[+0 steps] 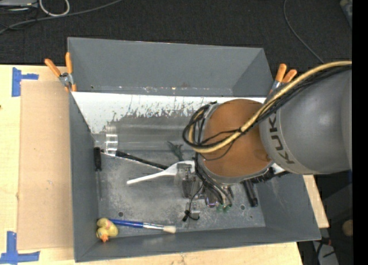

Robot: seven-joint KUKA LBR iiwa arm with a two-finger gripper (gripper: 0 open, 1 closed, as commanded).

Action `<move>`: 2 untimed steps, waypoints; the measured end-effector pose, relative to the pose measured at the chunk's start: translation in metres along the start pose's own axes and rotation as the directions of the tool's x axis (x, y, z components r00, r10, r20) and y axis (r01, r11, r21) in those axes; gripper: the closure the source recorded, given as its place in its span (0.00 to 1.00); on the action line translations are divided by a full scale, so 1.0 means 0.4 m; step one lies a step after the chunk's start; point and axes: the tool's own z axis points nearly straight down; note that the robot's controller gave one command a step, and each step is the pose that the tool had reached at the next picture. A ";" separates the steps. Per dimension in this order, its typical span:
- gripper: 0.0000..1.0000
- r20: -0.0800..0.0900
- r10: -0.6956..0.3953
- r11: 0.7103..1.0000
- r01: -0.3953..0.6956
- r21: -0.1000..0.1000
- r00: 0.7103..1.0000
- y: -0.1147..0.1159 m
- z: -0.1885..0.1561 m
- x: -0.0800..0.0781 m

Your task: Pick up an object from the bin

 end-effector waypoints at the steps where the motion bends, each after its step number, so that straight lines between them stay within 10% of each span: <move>1: 0.00 0.006 0.004 1.000 -0.004 -0.001 1.000 -0.001 -0.007 -0.005; 2: 0.00 0.011 -0.116 0.993 0.116 -0.002 0.993 0.145 0.211 0.003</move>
Offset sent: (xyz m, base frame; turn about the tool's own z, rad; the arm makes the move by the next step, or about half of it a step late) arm -0.0032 0.0562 -0.0820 -0.1101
